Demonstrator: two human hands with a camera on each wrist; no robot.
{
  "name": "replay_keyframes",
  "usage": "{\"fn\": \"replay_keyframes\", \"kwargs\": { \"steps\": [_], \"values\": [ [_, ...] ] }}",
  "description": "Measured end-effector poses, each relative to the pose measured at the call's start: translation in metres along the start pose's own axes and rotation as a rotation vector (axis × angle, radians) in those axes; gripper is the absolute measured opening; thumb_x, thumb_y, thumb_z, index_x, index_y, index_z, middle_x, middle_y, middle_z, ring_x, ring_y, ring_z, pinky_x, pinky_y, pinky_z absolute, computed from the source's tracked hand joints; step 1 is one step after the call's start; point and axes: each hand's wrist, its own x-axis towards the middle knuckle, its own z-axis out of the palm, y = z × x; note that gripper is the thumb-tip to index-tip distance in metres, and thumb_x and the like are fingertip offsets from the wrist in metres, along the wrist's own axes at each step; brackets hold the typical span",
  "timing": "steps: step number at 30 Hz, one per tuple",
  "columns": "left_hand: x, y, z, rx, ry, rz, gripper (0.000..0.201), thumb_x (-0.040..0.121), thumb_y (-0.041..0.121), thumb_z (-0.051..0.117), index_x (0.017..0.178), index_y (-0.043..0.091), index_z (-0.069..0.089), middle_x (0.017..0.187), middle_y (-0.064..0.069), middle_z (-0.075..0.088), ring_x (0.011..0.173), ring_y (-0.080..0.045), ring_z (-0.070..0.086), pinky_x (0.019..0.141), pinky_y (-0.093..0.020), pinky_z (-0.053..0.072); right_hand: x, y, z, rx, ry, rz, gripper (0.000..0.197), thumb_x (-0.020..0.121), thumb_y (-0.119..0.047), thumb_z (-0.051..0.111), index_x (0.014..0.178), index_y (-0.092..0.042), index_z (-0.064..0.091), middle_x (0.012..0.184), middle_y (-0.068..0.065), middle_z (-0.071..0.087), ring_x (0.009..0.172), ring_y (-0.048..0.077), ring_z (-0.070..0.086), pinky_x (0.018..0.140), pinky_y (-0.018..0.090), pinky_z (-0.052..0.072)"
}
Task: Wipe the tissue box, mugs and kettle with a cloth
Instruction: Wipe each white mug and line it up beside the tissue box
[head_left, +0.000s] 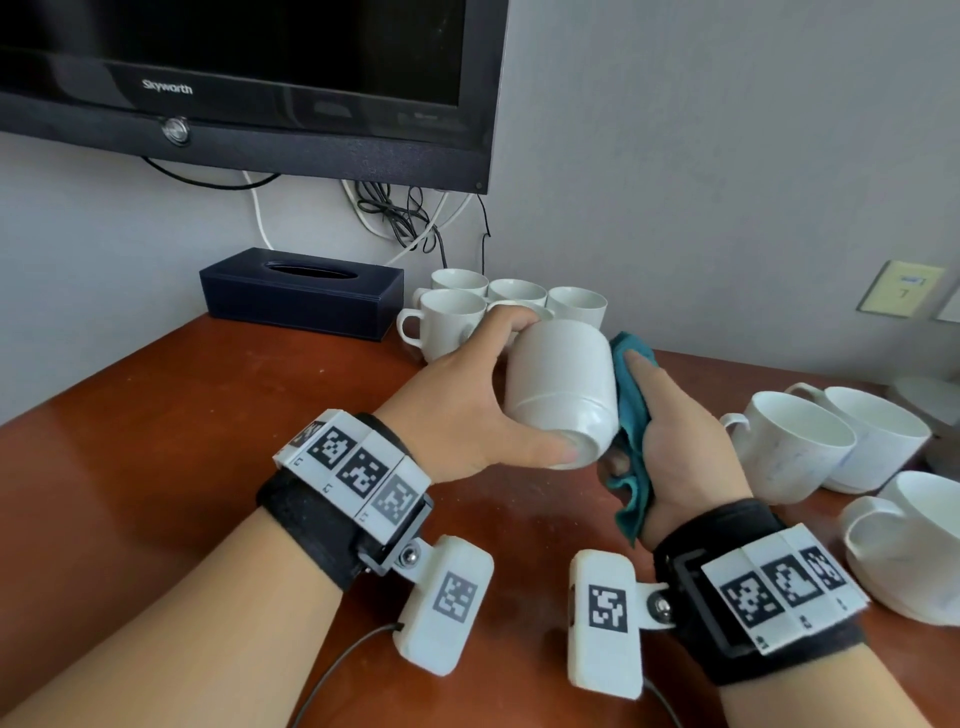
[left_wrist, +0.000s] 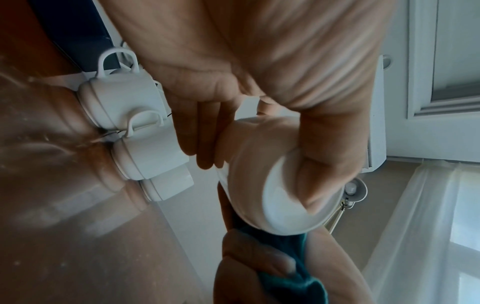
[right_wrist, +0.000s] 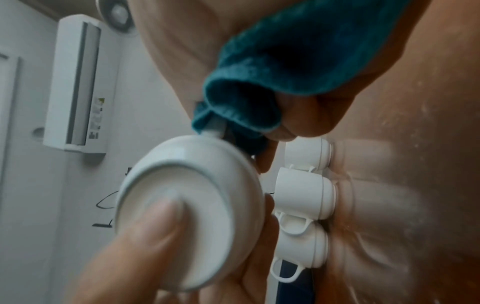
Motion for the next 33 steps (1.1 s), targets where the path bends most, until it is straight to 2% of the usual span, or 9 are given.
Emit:
{"fn": "replay_keyframes", "kwargs": {
  "steps": [4, 6, 9, 14, 17, 22, 25, 29, 33],
  "values": [
    [0.001, -0.002, -0.001, 0.001, 0.016, -0.019, 0.094, 0.052, 0.071, 0.083, 0.131, 0.054, 0.035, 0.126, 0.019, 0.057, 0.11, -0.006, 0.062, 0.091, -0.036, 0.056, 0.001, 0.003, -0.001, -0.12, 0.007, -0.103, 0.035, 0.105, -0.036, 0.056, 0.099, -0.005, 0.069, 0.073, 0.015, 0.051, 0.046, 0.019, 0.04, 0.042, 0.027, 0.035],
    [0.001, -0.003, 0.0, 0.004, 0.053, -0.027, 0.093, 0.057, 0.066, 0.088, 0.132, 0.049, 0.037, 0.124, 0.017, 0.059, 0.107, -0.005, 0.062, 0.087, -0.032, 0.054, 0.001, 0.005, 0.001, -0.153, 0.008, -0.133, 0.031, 0.105, -0.037, 0.056, 0.099, -0.01, 0.071, 0.074, 0.013, 0.051, 0.048, 0.02, 0.041, 0.044, 0.029, 0.035],
    [0.002, -0.004, 0.002, 0.02, 0.12, -0.041, 0.085, 0.065, 0.058, 0.092, 0.13, 0.044, 0.039, 0.119, 0.016, 0.059, 0.101, -0.005, 0.062, 0.08, -0.028, 0.052, 0.0, 0.006, 0.004, -0.2, -0.001, -0.162, 0.03, 0.106, -0.04, 0.055, 0.089, -0.026, 0.075, 0.068, 0.01, 0.049, 0.048, 0.021, 0.041, 0.047, 0.031, 0.038],
    [0.003, -0.001, 0.002, 0.037, 0.145, -0.075, 0.084, 0.063, 0.065, 0.089, 0.128, 0.047, 0.038, 0.116, 0.018, 0.058, 0.097, -0.005, 0.062, 0.076, -0.027, 0.052, -0.005, 0.003, 0.005, -0.208, -0.017, -0.16, 0.03, 0.107, -0.04, 0.053, 0.092, -0.027, 0.076, 0.06, -0.003, 0.054, 0.047, 0.016, 0.044, 0.047, 0.03, 0.04],
    [0.003, -0.001, 0.002, 0.053, 0.15, -0.079, 0.083, 0.063, 0.066, 0.088, 0.127, 0.047, 0.039, 0.114, 0.019, 0.058, 0.096, -0.004, 0.062, 0.075, -0.026, 0.051, -0.005, 0.001, 0.005, -0.238, -0.01, -0.152, 0.032, 0.107, -0.041, 0.054, 0.089, -0.029, 0.077, 0.059, -0.001, 0.051, 0.047, 0.019, 0.043, 0.047, 0.031, 0.041],
    [0.003, -0.003, -0.001, 0.057, 0.09, -0.085, 0.084, 0.064, 0.063, 0.089, 0.13, 0.046, 0.039, 0.118, 0.017, 0.058, 0.099, -0.005, 0.061, 0.076, -0.028, 0.05, -0.009, -0.001, 0.005, -0.271, -0.019, -0.135, 0.036, 0.106, -0.04, 0.053, 0.081, -0.026, 0.075, 0.061, 0.003, 0.05, 0.048, 0.02, 0.043, 0.045, 0.029, 0.04],
    [0.003, -0.004, -0.002, 0.06, 0.043, -0.07, 0.087, 0.066, 0.059, 0.09, 0.133, 0.047, 0.037, 0.123, 0.016, 0.057, 0.105, -0.006, 0.06, 0.082, -0.03, 0.052, -0.01, -0.002, 0.006, -0.273, -0.028, -0.145, 0.037, 0.107, -0.039, 0.053, 0.083, -0.019, 0.074, 0.058, -0.001, 0.055, 0.046, 0.014, 0.048, 0.045, 0.025, 0.042],
    [0.003, -0.005, 0.001, 0.077, 0.084, -0.084, 0.087, 0.064, 0.062, 0.089, 0.131, 0.047, 0.036, 0.121, 0.015, 0.056, 0.102, -0.007, 0.061, 0.079, -0.029, 0.053, -0.01, -0.002, 0.006, -0.317, -0.008, -0.139, 0.044, 0.106, -0.043, 0.053, 0.076, -0.014, 0.069, 0.06, 0.008, 0.048, 0.047, 0.02, 0.044, 0.046, 0.031, 0.041],
    [0.004, -0.005, 0.003, 0.093, 0.104, -0.102, 0.089, 0.062, 0.066, 0.087, 0.132, 0.046, 0.036, 0.12, 0.014, 0.058, 0.101, -0.009, 0.062, 0.082, -0.032, 0.055, -0.009, -0.002, 0.007, -0.338, -0.001, -0.143, 0.046, 0.106, -0.041, 0.054, 0.072, -0.013, 0.067, 0.058, 0.007, 0.049, 0.049, 0.022, 0.045, 0.044, 0.03, 0.041]
  ]
}}
